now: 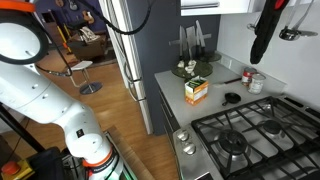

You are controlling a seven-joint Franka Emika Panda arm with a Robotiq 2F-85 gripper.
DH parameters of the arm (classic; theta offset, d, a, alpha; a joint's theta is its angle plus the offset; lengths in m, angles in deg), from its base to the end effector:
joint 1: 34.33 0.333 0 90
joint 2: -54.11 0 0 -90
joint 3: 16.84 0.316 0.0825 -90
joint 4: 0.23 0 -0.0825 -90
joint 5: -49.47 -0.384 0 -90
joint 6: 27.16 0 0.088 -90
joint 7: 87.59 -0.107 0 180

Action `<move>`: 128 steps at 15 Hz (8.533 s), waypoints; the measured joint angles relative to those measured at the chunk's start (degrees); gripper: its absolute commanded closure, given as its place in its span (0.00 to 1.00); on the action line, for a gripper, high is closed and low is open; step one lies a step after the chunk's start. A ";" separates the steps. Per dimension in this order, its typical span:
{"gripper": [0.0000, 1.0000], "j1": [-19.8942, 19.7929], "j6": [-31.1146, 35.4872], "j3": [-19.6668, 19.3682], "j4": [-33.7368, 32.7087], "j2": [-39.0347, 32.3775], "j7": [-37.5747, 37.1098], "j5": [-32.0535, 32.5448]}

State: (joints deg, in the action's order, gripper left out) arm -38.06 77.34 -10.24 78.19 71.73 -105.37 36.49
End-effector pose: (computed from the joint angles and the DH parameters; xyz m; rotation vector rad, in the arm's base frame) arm 0.4134 0.0567 0.9020 -2.6261 0.2909 -0.9883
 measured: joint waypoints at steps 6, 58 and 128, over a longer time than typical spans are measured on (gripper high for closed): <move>0.00 3.81 -0.18 3.15 -2.14 -3.20 3.66 5.69; 0.00 5.77 -16.28 13.81 -13.52 -21.09 -25.73 68.21; 0.00 7.46 -45.53 11.11 -18.62 -12.07 -24.74 58.93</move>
State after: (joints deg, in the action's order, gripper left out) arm -30.61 31.81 0.86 59.57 59.66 -130.11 95.42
